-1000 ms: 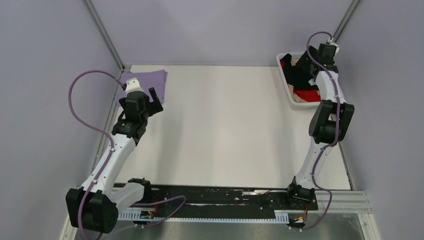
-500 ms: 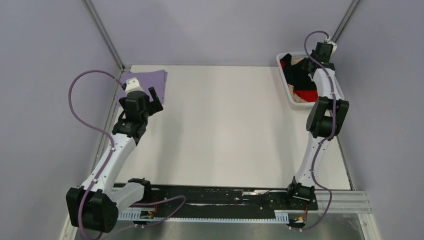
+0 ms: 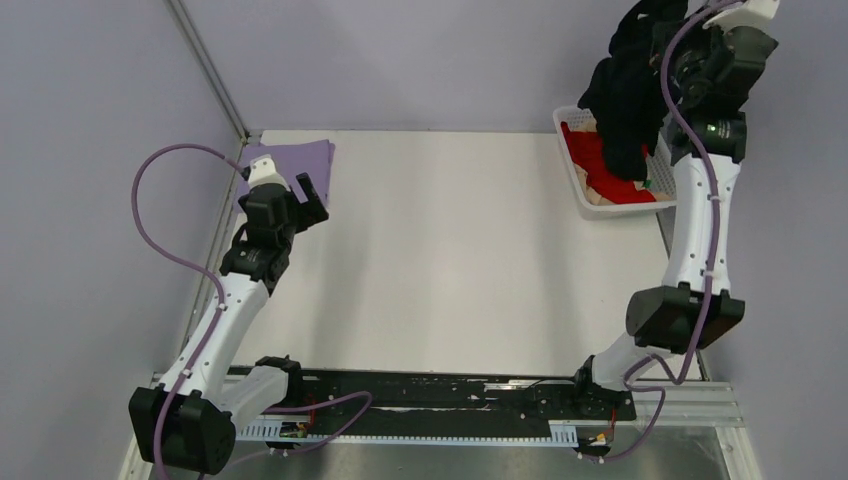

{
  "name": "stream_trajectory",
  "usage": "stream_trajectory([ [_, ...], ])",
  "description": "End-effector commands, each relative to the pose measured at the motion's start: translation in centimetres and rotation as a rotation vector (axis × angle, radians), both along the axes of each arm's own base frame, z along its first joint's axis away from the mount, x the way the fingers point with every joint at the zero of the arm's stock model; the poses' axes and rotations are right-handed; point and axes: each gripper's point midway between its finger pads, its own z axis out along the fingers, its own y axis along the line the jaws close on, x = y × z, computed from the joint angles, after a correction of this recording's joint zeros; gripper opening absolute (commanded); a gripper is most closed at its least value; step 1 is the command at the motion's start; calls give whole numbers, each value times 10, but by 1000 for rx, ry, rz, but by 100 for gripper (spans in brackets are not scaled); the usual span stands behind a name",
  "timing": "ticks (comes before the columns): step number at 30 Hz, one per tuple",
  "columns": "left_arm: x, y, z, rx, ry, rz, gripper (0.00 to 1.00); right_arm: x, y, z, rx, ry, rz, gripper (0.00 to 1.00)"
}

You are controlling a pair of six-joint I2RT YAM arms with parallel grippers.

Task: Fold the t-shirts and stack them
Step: Grab crumpled tshirt from bin with the right arm, then move the tshirt to the center of the board

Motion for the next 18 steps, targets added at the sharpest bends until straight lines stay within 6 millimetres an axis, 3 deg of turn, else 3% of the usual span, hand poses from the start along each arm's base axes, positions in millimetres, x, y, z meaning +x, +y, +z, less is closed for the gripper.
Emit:
stream_trajectory([
  [1,2,-8,10,-54,-45,-23,100,-59,83,88,-48,-244,341,0],
  [7,0,-10,10,-72,-45,-23,100,-114,168,113,-34,-300,716,0],
  [14,-6,-10,7,-84,-29,-24,100,-171,267,112,-71,-323,1087,0],
  [18,-11,-7,8,-84,-29,-10,100,-195,304,109,-72,-352,1213,0],
])
